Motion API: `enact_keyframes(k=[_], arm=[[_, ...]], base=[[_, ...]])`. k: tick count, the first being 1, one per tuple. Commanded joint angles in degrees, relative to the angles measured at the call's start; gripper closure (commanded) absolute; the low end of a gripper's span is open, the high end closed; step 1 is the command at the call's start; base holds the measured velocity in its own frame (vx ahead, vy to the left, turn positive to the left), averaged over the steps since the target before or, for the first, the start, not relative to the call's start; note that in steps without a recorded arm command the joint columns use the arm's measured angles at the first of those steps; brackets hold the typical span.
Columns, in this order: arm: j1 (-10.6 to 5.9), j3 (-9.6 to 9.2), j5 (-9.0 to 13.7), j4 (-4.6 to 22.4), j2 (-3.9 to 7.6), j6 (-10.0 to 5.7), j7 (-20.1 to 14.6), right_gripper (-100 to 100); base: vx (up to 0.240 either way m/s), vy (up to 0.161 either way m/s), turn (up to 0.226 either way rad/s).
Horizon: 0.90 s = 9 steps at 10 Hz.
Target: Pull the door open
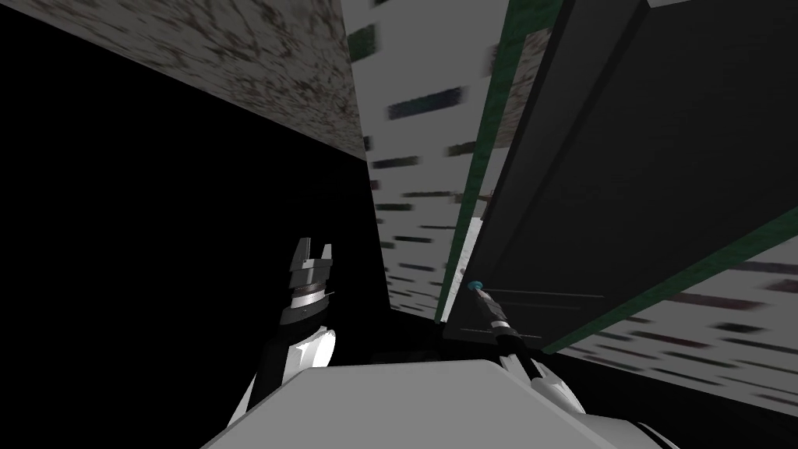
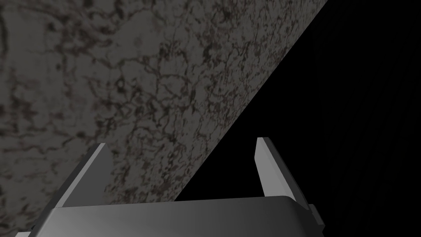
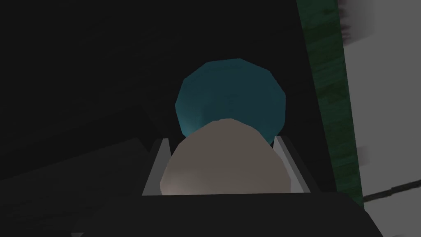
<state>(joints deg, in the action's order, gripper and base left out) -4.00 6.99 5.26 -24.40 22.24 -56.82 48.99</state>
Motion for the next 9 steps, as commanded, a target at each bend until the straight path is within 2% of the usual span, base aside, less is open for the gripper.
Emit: enact_keyframes(k=[1, 5, 6, 7, 9], arm=[[-0.18, -0.39, -0.1, 0.6, -0.37, -0.21, -2.0, 100], [-0.39, -1.36, 0.1, 0.2, -0.55, -0.03, -8.4, 100], [-0.39, -1.36, 0.1, 0.2, -0.55, -0.03, -8.8, 100], [-0.46, -1.68, 0.2, 0.1, -0.61, 0.04, -11.0, 100], [-0.53, -2.01, 0.3, 0.0, -0.67, 0.10, -13.3, 100]], base=[[-0.021, -0.010, -0.003], [-0.026, -0.010, -0.009], [-0.023, -0.009, -0.003], [-0.025, -0.002, -0.010], [-0.030, -0.011, -0.012]])
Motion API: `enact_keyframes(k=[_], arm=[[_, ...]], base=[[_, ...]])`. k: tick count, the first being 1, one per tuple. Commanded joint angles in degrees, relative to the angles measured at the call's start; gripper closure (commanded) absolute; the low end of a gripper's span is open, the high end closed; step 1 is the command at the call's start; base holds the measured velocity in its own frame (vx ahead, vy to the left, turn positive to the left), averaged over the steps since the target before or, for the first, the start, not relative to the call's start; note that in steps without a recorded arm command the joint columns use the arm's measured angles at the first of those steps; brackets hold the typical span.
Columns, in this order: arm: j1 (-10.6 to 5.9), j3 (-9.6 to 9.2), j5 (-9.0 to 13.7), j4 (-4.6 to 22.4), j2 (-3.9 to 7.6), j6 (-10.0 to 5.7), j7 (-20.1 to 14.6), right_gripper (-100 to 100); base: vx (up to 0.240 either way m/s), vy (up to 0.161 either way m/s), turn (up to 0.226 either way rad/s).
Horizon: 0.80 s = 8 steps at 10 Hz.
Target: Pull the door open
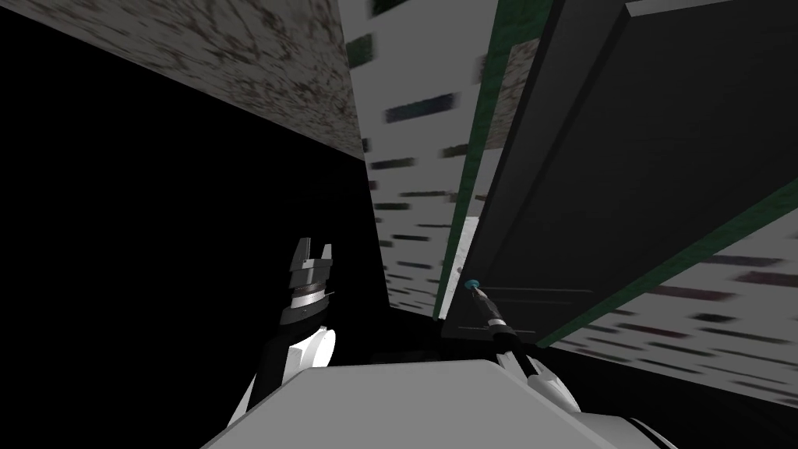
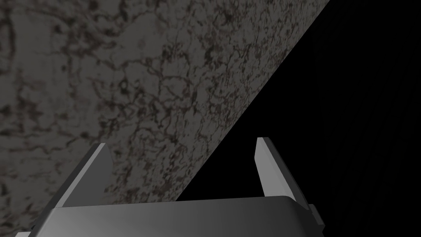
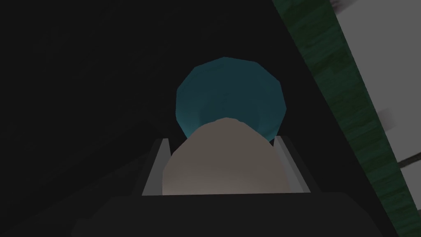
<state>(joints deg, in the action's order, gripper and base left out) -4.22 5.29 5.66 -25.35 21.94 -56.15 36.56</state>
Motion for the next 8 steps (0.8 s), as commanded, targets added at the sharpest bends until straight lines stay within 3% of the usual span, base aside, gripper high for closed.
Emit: enact_keyframes(k=[1, 4, 6, 8], arm=[[-0.38, -0.66, 0.0, 0.9, -0.44, -0.50, -2.9, 100], [-0.38, -0.66, 0.0, 0.9, -0.44, -0.50, -3.2, 100], [-0.54, -1.42, 0.1, 0.6, -0.59, -0.35, -7.2, 100], [-0.54, -1.42, 0.1, 0.7, -0.59, -0.35, -7.9, 100]], base=[[-0.026, -0.005, -0.007], [-0.009, -0.002, -0.002], [-0.027, -0.013, -0.014], [-0.019, -0.005, 0.003]])
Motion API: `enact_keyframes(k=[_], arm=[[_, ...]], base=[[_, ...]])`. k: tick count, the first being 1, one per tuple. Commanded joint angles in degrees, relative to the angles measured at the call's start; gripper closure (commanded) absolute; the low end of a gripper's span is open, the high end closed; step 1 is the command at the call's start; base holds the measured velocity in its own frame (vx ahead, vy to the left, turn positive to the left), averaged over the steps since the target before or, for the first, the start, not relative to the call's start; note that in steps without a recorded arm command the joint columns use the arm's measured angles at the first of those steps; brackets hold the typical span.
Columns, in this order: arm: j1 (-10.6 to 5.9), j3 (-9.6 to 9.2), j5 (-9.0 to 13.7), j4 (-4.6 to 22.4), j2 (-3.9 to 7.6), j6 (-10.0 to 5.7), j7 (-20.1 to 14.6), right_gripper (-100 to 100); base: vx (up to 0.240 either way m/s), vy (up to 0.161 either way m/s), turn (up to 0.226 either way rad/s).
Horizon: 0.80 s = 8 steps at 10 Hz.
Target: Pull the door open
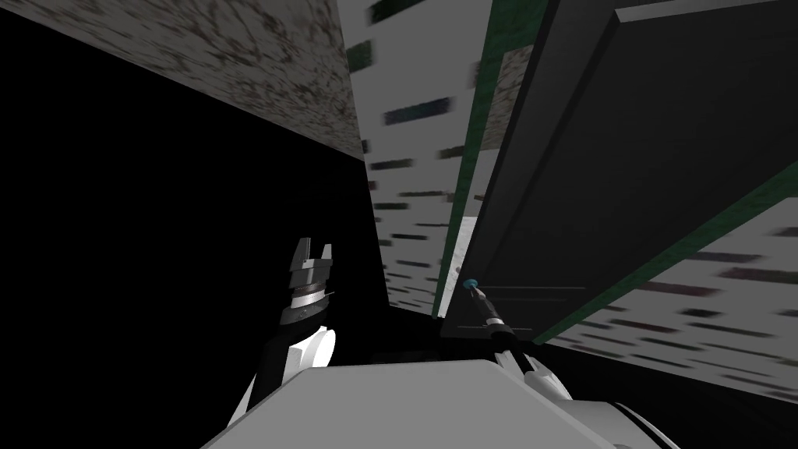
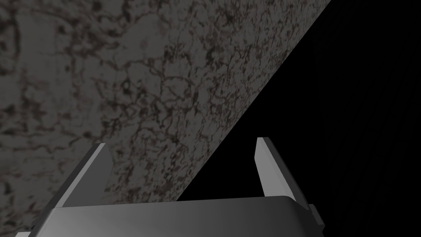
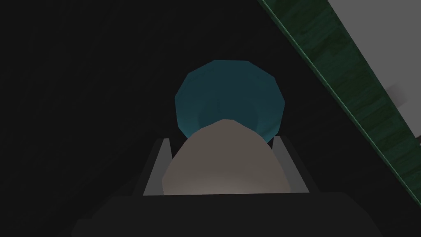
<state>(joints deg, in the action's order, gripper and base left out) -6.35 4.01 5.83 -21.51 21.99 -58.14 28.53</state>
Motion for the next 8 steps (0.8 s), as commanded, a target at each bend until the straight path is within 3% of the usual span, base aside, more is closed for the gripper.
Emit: enact_keyframes(k=[1, 2, 8], arm=[[1.59, -0.14, 0.0, -2.9, -0.63, 1.64, 0.1, 100], [1.59, -0.14, 0.0, -3.2, -0.63, 1.64, 0.1, 100], [1.27, -1.70, 0.3, -3.7, -0.92, 1.95, -9.2, 100]], base=[[0.000, 0.000, 0.000], [0.000, 0.000, 0.000], [-0.027, -0.010, -0.011]])
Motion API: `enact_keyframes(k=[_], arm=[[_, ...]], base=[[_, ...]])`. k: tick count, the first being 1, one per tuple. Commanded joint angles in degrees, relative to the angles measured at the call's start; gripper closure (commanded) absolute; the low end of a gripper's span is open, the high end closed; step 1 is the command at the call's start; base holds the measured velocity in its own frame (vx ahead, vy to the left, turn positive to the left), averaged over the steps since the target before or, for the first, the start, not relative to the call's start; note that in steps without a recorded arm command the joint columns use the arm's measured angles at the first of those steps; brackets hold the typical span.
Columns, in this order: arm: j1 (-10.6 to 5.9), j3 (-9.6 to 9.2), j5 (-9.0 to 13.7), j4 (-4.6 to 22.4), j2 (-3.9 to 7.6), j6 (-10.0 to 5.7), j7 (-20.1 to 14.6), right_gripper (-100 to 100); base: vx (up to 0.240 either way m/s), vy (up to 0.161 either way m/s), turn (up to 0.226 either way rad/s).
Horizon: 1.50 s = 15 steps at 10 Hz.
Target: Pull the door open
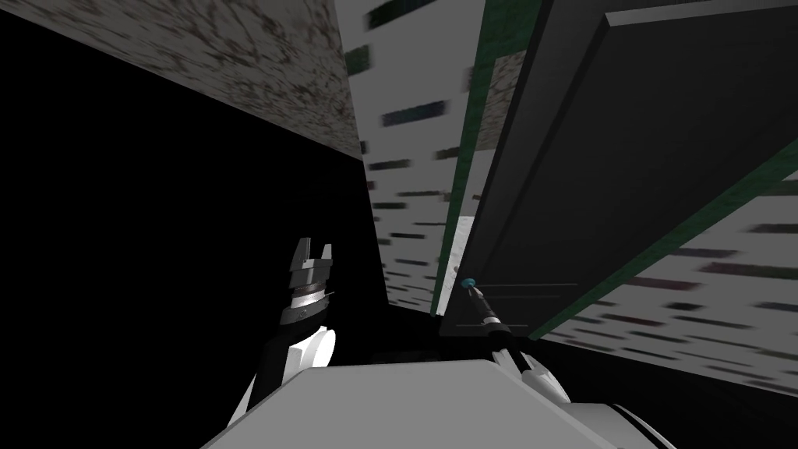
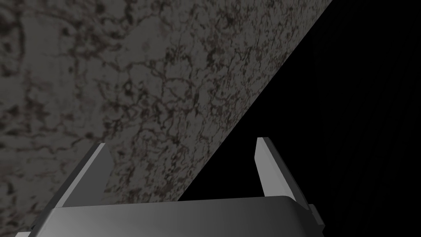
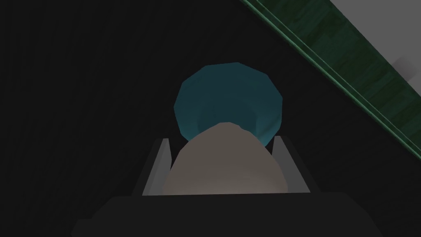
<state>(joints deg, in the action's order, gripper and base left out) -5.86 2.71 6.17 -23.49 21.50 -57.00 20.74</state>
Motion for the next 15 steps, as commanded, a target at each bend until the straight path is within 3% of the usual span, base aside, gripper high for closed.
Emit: enact_keyframes(k=[1, 12, 15], arm=[[0.77, -0.40, 0.0, -1.7, -0.43, 0.81, -1.6, 100], [0.14, -3.40, 0.6, -2.7, -0.98, 1.40, -17.9, 100], [0.04, -3.84, 0.7, -2.9, -1.06, 1.49, -20.7, 100]], base=[[-0.022, -0.008, -0.005], [-0.031, -0.013, -0.011], [-0.024, -0.011, -0.008]])
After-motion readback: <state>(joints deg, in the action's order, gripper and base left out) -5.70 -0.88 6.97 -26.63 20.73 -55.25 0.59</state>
